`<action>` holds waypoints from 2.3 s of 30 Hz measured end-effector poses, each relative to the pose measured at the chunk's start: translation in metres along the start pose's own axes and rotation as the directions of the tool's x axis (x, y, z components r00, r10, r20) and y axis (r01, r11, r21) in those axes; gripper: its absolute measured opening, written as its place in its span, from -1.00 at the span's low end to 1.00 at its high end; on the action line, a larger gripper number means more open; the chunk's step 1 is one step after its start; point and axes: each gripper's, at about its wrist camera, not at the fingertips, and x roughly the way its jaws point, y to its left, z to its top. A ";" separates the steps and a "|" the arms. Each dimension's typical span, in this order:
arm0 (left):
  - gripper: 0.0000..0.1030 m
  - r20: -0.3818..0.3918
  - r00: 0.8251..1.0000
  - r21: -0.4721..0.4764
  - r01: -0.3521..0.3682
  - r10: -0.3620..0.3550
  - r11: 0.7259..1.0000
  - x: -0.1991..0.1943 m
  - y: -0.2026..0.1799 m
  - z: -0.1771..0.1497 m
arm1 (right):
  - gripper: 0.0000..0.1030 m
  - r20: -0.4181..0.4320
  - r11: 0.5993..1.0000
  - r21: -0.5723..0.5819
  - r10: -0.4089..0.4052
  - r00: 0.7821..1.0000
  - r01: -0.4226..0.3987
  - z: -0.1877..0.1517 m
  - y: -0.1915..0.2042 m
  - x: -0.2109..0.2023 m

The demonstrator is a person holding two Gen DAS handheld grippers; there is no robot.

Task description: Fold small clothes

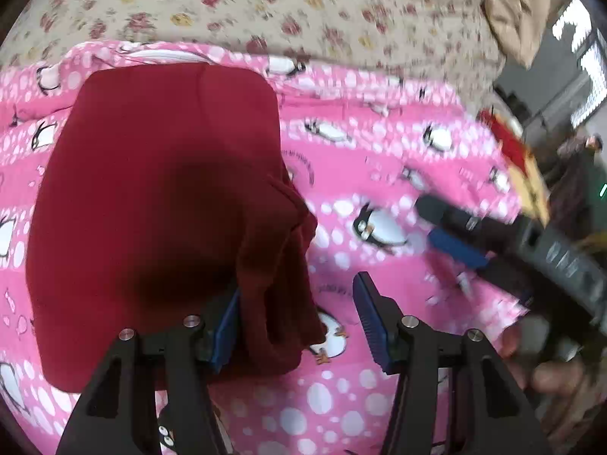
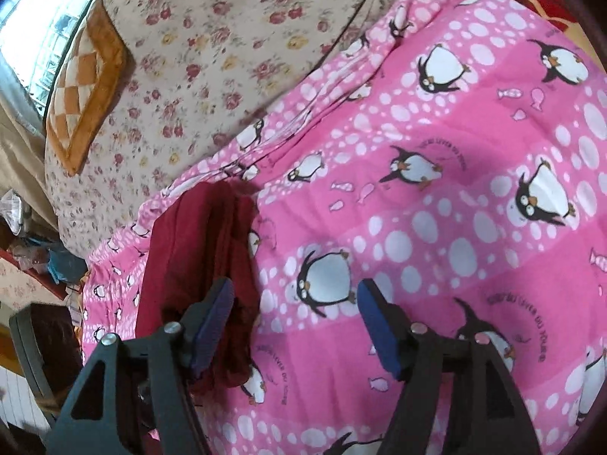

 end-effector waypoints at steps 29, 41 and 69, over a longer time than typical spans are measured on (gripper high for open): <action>-0.33 0.108 0.992 -0.242 -0.034 0.062 0.970 -0.086 0.110 -0.039 | 0.64 -0.009 0.958 -0.251 0.142 0.990 -0.140 -0.034 0.073 0.032; -0.09 0.141 0.987 -0.360 0.122 -0.076 0.925 -0.051 0.165 -0.003 | 0.81 -0.080 0.975 -0.131 0.170 0.982 -0.179 0.004 0.079 0.099; -0.59 0.176 0.981 -0.164 0.113 -0.083 0.980 -0.100 0.140 -0.022 | 0.08 -0.183 0.904 -0.298 0.261 0.948 -0.306 -0.040 0.119 0.064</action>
